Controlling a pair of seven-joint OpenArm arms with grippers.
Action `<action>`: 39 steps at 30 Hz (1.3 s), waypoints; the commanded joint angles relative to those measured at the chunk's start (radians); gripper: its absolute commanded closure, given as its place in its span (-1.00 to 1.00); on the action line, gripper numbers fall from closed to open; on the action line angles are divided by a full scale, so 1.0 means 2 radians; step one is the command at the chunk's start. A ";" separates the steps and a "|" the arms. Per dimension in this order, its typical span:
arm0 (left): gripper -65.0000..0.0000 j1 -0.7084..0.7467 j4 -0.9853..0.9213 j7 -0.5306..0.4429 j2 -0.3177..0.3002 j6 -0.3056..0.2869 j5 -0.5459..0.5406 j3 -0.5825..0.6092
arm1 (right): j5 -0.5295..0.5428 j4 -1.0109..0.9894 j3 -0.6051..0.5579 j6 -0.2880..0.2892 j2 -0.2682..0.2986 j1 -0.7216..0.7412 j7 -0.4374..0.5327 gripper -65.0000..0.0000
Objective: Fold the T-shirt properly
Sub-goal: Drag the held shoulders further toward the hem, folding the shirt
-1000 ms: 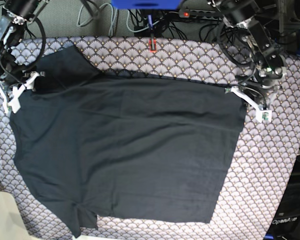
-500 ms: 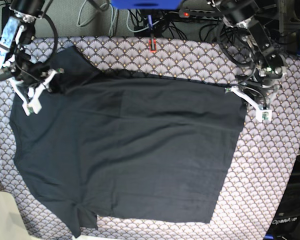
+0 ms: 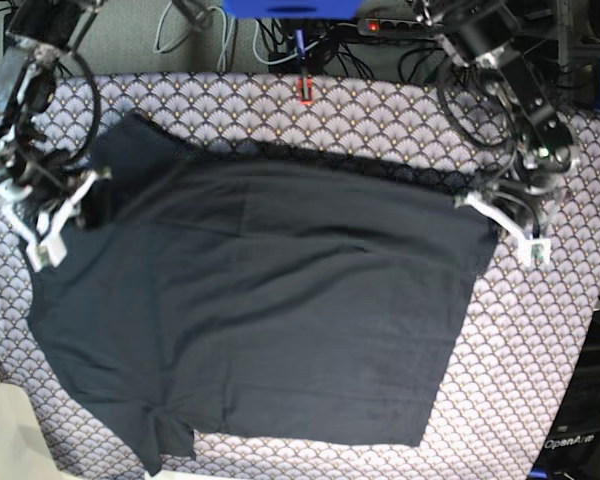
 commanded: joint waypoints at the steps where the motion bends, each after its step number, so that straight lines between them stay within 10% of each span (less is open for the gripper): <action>1: 1.00 -0.012 0.009 -0.006 -0.004 0.000 0.000 0.000 | 0.003 0.009 0.003 0.001 0.012 0.013 0.010 0.84; 18: 1.00 -0.094 -0.006 -0.005 -0.004 0.001 0.001 0.002 | 0.000 -0.108 -0.023 0.001 0.053 0.139 0.023 0.84; 39: 1.00 -0.199 -0.161 -0.012 -0.040 0.102 0.000 0.088 | -0.001 -0.277 -0.125 0.001 0.085 0.272 0.092 0.84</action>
